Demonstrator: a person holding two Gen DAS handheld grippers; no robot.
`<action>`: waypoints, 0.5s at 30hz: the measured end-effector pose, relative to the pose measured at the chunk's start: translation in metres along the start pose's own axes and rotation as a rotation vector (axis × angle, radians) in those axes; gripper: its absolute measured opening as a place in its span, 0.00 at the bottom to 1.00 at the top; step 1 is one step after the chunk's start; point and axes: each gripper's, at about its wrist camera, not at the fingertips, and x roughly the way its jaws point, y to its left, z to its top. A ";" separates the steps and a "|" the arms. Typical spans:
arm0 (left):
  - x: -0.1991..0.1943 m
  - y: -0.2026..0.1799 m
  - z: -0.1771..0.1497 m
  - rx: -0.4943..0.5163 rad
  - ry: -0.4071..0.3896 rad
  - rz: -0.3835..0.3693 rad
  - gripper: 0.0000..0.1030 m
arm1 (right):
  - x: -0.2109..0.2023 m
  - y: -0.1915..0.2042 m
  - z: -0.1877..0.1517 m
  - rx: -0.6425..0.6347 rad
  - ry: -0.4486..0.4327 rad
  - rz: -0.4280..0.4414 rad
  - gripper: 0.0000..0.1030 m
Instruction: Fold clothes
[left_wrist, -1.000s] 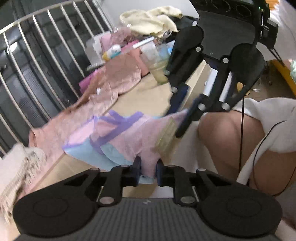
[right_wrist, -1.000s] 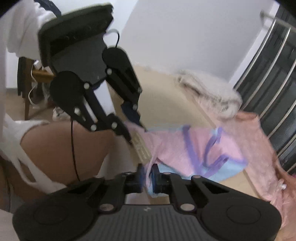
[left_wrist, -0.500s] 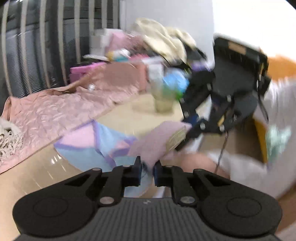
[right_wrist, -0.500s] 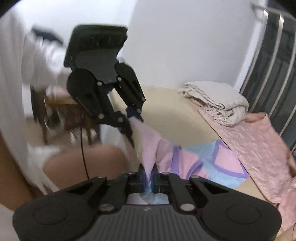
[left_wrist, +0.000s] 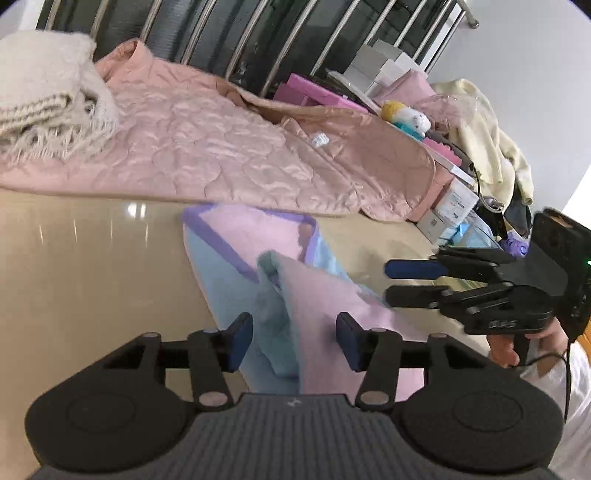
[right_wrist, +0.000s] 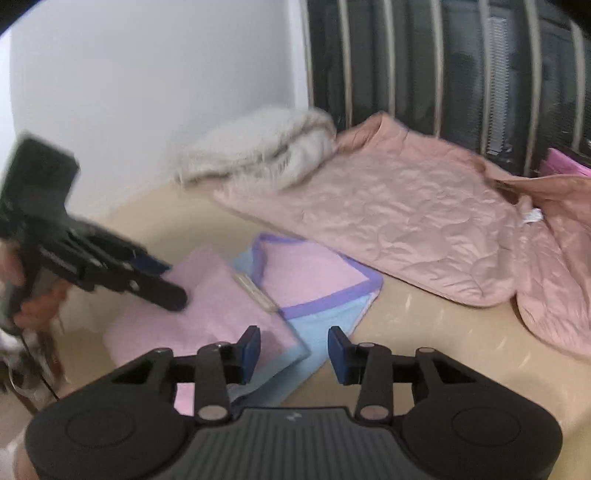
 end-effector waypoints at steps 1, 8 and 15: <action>0.001 0.001 0.000 -0.019 0.013 0.000 0.49 | -0.003 0.000 -0.003 0.044 -0.011 0.014 0.40; 0.027 0.013 0.009 -0.178 0.100 -0.054 0.24 | 0.016 0.017 -0.023 0.092 0.034 0.058 0.38; -0.004 0.003 -0.009 -0.252 0.056 -0.063 0.16 | -0.008 0.027 -0.022 0.106 -0.013 0.080 0.14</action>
